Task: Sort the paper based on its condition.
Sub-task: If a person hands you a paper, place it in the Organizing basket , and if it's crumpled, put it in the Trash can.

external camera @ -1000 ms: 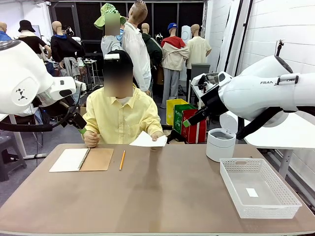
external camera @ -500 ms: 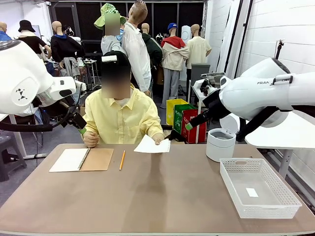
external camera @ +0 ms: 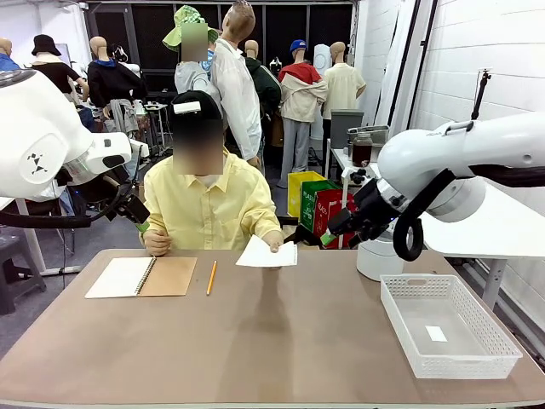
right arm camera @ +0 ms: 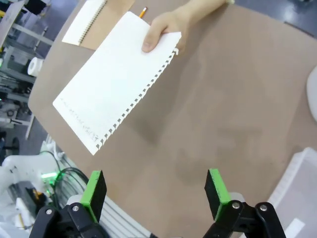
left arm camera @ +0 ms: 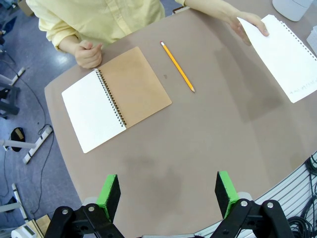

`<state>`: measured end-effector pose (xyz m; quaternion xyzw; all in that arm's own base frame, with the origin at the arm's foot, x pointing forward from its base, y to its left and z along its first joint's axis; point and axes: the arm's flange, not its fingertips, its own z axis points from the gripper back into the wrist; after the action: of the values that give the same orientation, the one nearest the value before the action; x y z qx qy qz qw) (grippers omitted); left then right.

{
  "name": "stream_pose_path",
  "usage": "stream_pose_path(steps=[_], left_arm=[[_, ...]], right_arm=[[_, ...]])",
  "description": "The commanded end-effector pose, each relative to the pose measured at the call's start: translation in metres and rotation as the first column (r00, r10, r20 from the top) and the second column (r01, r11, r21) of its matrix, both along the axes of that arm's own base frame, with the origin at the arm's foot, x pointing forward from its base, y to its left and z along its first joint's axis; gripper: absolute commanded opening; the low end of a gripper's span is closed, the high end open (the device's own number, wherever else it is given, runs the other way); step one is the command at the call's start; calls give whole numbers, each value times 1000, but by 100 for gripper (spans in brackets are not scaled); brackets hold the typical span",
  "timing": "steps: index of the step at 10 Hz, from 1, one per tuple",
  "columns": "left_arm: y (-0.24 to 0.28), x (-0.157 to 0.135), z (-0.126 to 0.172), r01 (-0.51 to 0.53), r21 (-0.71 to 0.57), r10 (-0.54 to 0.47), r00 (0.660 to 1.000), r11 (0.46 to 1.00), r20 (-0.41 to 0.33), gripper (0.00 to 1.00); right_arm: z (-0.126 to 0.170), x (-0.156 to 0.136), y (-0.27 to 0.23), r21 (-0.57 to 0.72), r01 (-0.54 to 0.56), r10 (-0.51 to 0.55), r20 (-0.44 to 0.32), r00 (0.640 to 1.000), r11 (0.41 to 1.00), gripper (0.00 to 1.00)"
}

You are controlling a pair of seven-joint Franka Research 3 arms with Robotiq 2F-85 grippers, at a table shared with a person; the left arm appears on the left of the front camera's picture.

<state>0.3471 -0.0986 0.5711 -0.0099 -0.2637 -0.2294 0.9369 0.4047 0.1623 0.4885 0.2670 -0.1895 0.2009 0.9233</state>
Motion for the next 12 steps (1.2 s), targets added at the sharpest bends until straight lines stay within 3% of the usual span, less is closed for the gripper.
stream_pose_path(steps=[1,2,3,8,10,12], left_arm=[[1,0,1,0,5,0,1000,1000,3,100],[1,0,1,0,5,0,1000,1000,3,100],[1,0,1,0,5,0,1000,1000,3,100],[1,0,1,0,5,0,1000,1000,3,100],[1,0,1,0,5,0,1000,1000,3,100],[1,0,1,0,5,0,1000,1000,3,100]], right_arm=[[-3,1,8,31,28,-26,-55,998,999,100],[-2,0,10,-29,13,-13,-2,1000,1000,100],[-5,0,3,15,14,-14,-29,999,1000,100],[-5,-1,3,-10,26,-26,-20,999,1000,100],[-22,23,5,147,145,-101,-274,957,978,100],[-40,35,8,230,200,-87,-422,902,953,100]])
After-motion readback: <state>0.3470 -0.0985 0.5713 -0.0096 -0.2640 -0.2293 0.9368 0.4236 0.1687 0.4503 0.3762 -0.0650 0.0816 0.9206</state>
